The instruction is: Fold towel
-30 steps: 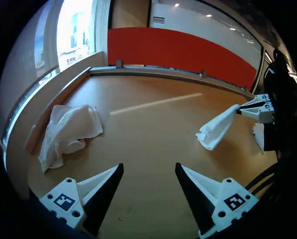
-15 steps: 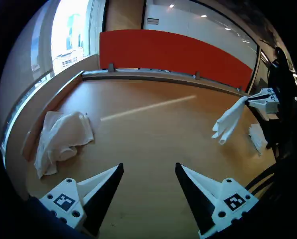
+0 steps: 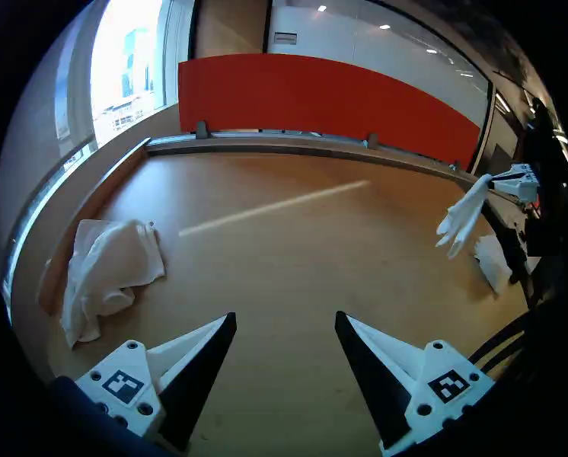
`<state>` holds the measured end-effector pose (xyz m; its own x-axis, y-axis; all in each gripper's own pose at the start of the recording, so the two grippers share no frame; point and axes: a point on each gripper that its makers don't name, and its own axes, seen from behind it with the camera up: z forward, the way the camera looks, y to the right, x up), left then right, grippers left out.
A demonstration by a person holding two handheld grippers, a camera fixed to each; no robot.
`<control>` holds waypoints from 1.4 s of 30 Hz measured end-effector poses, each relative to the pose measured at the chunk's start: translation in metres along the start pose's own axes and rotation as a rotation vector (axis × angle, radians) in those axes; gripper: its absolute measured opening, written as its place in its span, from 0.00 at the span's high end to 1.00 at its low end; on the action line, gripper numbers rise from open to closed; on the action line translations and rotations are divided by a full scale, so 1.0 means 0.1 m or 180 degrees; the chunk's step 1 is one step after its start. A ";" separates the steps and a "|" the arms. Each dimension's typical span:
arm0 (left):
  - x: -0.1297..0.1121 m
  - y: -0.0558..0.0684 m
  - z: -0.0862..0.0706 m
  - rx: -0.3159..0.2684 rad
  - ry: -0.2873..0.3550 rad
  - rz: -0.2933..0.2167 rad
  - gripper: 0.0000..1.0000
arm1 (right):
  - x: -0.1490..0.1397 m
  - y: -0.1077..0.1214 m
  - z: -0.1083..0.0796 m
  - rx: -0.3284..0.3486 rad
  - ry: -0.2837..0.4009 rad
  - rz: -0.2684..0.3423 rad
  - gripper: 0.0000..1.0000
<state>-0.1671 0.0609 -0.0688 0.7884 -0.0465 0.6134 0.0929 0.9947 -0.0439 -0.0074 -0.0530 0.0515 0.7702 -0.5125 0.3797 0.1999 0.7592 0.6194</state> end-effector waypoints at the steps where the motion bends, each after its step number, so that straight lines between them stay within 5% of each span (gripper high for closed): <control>1: 0.01 0.01 0.01 0.0002 -0.0003 0.0000 0.04 | -0.03 0.08 -0.03 -0.0023 -0.0011 0.0008 0.97; 23: 0.10 0.32 0.14 0.0046 -0.0072 0.0097 0.04 | -0.83 1.58 -0.52 -0.0439 -0.0344 0.0156 0.97; 30: 0.12 0.44 0.16 0.0033 -0.0083 0.0145 0.04 | -0.99 1.77 -0.62 -0.0507 -0.0387 0.0225 0.97; 42: 0.17 0.58 0.19 -0.0018 -0.0088 0.0216 0.04 | -1.24 1.77 -0.83 -0.0544 -0.0450 0.0283 0.97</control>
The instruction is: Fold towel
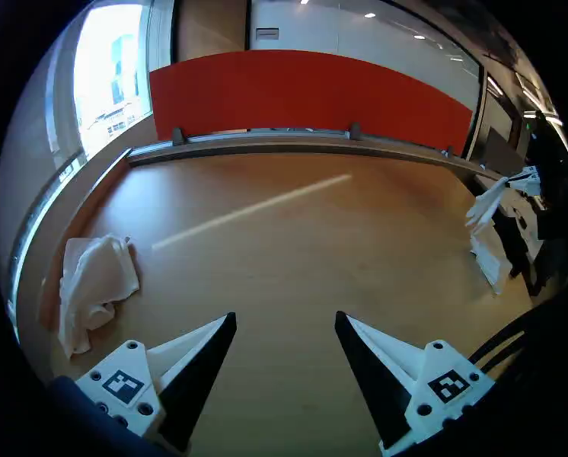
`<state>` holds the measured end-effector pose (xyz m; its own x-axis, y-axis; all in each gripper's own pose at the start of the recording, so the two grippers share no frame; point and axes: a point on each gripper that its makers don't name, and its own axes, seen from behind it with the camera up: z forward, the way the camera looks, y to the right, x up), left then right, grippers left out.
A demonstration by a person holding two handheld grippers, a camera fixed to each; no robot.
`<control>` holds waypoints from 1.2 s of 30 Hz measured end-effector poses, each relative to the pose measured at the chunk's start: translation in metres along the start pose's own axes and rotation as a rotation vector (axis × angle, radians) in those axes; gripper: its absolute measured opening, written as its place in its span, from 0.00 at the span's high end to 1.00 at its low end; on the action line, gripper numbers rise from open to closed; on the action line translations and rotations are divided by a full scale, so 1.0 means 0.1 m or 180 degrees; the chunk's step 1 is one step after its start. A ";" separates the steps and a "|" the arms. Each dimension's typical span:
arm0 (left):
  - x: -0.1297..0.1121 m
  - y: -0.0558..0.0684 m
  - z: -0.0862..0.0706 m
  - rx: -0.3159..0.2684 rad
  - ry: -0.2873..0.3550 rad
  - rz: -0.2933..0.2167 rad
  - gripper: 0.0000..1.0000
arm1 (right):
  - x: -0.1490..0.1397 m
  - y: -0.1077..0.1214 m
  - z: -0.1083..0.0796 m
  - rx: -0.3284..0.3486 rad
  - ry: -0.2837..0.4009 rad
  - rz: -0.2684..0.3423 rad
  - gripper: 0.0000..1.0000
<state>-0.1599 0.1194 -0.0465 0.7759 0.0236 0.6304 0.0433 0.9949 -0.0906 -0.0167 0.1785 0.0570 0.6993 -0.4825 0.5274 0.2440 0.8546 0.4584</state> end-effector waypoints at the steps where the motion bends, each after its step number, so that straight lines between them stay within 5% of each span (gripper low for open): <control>1: 0.00 0.01 0.00 -0.0005 0.0001 0.0006 0.04 | -0.04 0.00 -0.03 -0.0011 -0.0012 0.0004 0.97; 20: -0.08 -0.01 -0.03 -0.0048 -0.0046 0.0120 0.04 | -1.35 -0.05 -0.49 -0.0297 -0.0432 0.0492 0.97; 36: -0.12 -0.04 -0.09 -0.0029 -0.0061 0.0198 0.04 | -2.16 -0.10 -0.34 -0.0472 -0.0760 0.0963 0.97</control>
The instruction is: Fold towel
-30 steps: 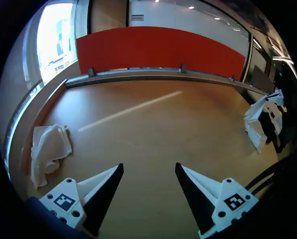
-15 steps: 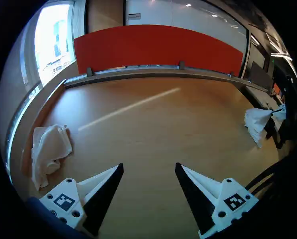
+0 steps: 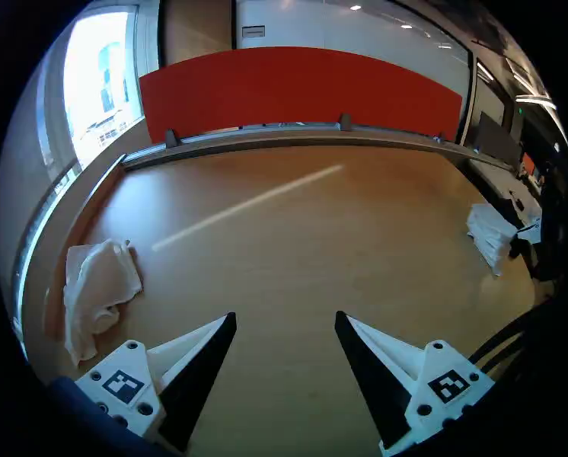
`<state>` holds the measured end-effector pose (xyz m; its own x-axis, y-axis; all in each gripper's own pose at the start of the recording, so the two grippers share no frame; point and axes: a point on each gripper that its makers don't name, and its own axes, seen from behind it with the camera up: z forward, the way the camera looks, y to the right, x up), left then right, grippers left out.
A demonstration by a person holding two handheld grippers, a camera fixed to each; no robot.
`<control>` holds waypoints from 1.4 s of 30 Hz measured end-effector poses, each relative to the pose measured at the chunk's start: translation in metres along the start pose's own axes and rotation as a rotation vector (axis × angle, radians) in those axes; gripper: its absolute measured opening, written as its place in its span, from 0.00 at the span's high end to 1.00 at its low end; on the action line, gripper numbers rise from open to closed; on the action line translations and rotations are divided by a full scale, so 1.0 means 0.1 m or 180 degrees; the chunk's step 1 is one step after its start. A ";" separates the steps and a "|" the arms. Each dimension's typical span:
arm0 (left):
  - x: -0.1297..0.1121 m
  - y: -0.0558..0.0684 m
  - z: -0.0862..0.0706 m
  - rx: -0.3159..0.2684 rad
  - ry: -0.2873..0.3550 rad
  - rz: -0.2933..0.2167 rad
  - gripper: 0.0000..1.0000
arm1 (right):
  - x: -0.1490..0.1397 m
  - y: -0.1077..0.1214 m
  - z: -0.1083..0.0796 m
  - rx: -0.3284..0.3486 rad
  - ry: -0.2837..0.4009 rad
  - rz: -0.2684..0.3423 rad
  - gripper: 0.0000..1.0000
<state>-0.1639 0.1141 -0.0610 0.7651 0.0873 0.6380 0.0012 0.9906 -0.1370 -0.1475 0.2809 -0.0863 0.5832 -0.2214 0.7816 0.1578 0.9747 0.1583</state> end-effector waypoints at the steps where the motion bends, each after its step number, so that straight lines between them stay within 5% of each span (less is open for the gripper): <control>1: 0.00 0.00 -0.01 0.0003 0.0001 0.0003 0.04 | -0.03 0.00 0.03 -0.0006 -0.0025 0.0016 0.97; 17: -0.07 -0.06 -0.06 0.0060 0.0005 -0.0013 0.04 | -0.27 0.03 0.26 -0.0124 -0.0184 0.0192 0.92; 21: -0.07 -0.07 -0.06 0.0064 0.0011 -0.0021 0.04 | -0.26 0.03 0.23 -0.0141 -0.0156 0.0189 0.82; 29: -0.03 -0.08 -0.06 0.0055 0.0045 -0.0032 0.04 | -0.20 0.02 0.09 -0.0190 -0.0053 0.0144 0.39; 42: 0.02 -0.12 -0.08 0.0044 0.0106 -0.0060 0.04 | 0.02 -0.21 -0.08 -0.0122 0.0144 0.0084 0.17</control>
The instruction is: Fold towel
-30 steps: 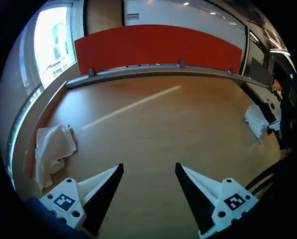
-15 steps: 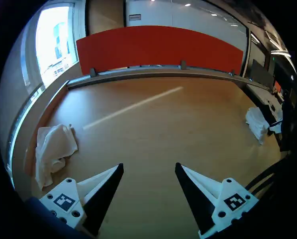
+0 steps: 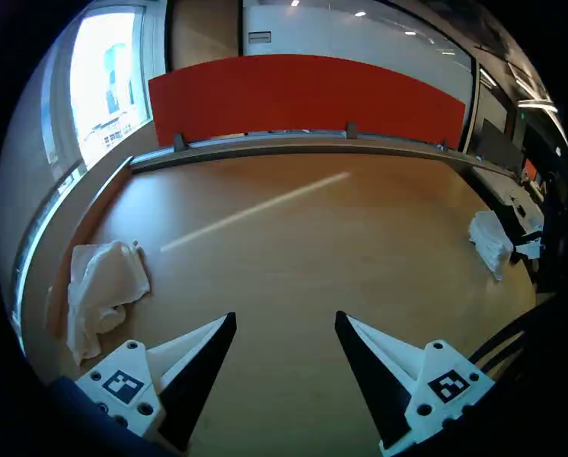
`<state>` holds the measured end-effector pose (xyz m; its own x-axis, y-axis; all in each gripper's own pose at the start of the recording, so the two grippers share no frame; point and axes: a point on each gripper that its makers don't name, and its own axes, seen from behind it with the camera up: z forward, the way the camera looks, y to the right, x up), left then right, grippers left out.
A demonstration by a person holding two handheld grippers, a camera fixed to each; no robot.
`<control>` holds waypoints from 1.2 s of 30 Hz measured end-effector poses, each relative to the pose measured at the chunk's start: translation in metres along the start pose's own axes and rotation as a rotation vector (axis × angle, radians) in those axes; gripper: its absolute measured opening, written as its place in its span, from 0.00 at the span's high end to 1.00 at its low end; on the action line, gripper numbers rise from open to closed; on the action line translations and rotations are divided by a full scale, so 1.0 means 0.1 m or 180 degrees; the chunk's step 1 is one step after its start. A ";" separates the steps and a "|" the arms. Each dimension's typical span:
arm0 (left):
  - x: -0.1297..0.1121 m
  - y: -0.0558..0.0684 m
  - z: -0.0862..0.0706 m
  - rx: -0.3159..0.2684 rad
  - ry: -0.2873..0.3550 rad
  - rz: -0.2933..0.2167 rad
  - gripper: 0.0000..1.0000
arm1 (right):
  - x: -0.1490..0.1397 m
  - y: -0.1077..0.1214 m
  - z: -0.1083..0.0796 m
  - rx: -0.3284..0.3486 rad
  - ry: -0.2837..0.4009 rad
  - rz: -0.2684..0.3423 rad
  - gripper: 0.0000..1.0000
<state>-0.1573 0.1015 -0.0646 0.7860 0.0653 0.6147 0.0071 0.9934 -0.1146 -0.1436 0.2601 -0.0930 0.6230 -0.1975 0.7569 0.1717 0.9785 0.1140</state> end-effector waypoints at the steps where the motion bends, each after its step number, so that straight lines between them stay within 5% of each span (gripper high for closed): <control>1: 0.00 -0.01 0.00 0.0000 0.0004 -0.0002 0.04 | 0.03 -0.03 0.00 0.0015 0.0023 0.0001 0.13; 16: 0.08 -0.14 -0.05 0.0039 0.0123 -0.0093 0.04 | 0.65 -0.70 -0.09 0.0239 0.0455 -0.0093 0.00; 36: 0.59 -0.19 -0.01 0.0071 0.0626 -0.0069 0.04 | 1.81 -1.25 -0.63 0.0183 0.1778 0.0290 0.00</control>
<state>-0.1103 0.0863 -0.0269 0.8915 0.0264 0.4523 0.0133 0.9963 -0.0845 -0.0041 0.0980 -0.0112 0.9451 -0.0980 0.3118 0.0662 0.9916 0.1109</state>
